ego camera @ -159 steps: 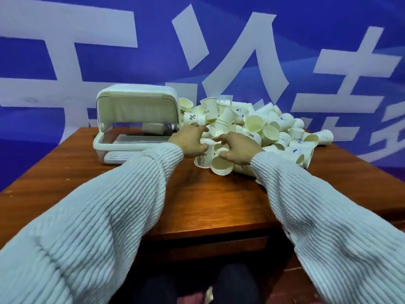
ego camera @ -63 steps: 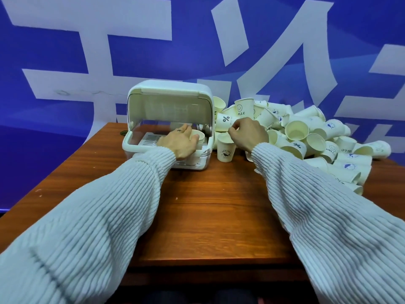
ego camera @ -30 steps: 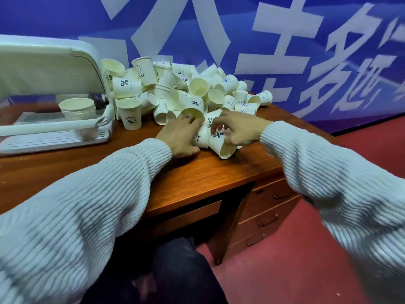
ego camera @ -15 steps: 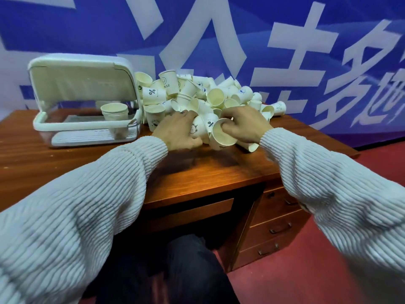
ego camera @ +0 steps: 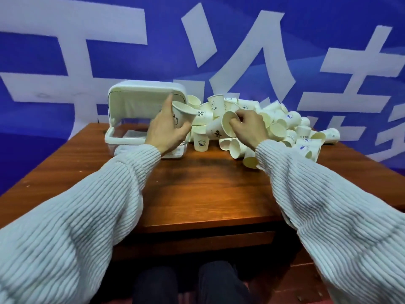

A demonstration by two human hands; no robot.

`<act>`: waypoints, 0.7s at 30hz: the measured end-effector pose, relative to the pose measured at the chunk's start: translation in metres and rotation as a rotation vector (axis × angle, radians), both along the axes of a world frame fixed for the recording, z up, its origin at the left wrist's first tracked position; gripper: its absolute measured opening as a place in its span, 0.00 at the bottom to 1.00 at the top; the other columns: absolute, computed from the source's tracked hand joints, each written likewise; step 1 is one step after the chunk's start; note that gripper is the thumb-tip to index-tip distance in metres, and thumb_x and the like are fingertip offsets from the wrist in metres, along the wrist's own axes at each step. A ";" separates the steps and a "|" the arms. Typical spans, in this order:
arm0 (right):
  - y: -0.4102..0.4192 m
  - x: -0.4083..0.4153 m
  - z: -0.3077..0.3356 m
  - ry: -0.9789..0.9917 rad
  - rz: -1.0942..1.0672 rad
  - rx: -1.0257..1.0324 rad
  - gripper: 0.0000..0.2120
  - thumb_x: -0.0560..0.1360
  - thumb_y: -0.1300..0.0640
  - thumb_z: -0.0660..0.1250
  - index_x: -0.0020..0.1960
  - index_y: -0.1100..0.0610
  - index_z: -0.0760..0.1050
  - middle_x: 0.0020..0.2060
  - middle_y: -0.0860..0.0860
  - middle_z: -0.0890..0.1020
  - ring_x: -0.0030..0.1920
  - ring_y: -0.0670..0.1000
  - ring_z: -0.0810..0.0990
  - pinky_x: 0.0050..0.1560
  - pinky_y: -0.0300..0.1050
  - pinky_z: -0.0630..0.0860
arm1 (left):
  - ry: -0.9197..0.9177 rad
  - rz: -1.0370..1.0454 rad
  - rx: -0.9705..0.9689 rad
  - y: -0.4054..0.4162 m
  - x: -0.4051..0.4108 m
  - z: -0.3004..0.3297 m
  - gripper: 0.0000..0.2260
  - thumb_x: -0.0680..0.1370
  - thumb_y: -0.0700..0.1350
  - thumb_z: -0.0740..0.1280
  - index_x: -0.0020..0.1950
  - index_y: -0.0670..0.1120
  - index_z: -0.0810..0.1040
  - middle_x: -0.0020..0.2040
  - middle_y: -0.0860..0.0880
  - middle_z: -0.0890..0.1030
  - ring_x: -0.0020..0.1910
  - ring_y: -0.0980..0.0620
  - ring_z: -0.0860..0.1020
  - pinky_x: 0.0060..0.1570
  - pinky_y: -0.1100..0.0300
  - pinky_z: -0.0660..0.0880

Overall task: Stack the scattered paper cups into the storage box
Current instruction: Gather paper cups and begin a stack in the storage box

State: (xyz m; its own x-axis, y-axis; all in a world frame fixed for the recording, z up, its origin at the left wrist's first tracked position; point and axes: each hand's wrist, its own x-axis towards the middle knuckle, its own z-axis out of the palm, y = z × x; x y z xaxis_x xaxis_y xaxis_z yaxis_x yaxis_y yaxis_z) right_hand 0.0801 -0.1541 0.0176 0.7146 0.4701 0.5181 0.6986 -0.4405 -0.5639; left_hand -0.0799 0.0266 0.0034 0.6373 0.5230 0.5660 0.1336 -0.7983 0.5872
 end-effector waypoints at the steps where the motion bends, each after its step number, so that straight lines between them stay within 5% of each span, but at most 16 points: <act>1: 0.013 -0.003 0.003 0.015 0.000 0.021 0.13 0.76 0.56 0.62 0.32 0.55 0.70 0.29 0.50 0.74 0.37 0.55 0.74 0.36 0.48 0.65 | -0.025 0.018 -0.045 0.008 -0.004 0.001 0.42 0.75 0.59 0.67 0.83 0.52 0.51 0.68 0.43 0.78 0.64 0.42 0.78 0.65 0.42 0.74; 4: 0.053 -0.008 0.013 0.037 0.023 0.034 0.13 0.77 0.54 0.62 0.34 0.51 0.73 0.31 0.48 0.77 0.38 0.53 0.75 0.38 0.47 0.69 | -0.107 0.075 -0.125 0.030 -0.011 0.005 0.40 0.76 0.51 0.70 0.83 0.51 0.52 0.75 0.46 0.71 0.71 0.45 0.72 0.71 0.43 0.70; 6: 0.079 -0.011 0.018 0.047 0.036 0.034 0.06 0.76 0.53 0.64 0.47 0.48 0.80 0.41 0.49 0.81 0.43 0.52 0.79 0.45 0.49 0.75 | -0.140 0.116 -0.144 0.042 -0.016 0.005 0.38 0.77 0.49 0.71 0.82 0.49 0.55 0.78 0.46 0.68 0.74 0.46 0.69 0.73 0.46 0.68; 9: 0.112 -0.015 0.024 0.073 0.033 0.044 0.17 0.77 0.57 0.68 0.64 0.52 0.71 0.50 0.50 0.79 0.44 0.51 0.79 0.43 0.47 0.74 | -0.179 0.188 -0.161 0.060 -0.021 0.002 0.37 0.75 0.52 0.71 0.81 0.48 0.59 0.76 0.46 0.71 0.73 0.46 0.70 0.73 0.44 0.69; 21: 0.184 -0.015 0.003 0.022 0.022 -0.298 0.07 0.75 0.60 0.65 0.43 0.59 0.81 0.43 0.58 0.83 0.45 0.61 0.81 0.44 0.48 0.74 | -0.222 0.227 -0.218 0.101 -0.027 -0.016 0.37 0.75 0.54 0.71 0.81 0.48 0.60 0.74 0.47 0.72 0.70 0.46 0.72 0.69 0.46 0.74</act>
State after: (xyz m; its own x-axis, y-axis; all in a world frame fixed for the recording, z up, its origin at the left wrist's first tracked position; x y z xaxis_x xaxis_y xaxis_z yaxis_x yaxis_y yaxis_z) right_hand 0.0655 0.0302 0.0207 0.7123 0.6147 0.3389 0.6986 -0.5740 -0.4271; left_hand -0.1068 0.1275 -0.0129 0.3662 0.7597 0.5373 0.1429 -0.6165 0.7743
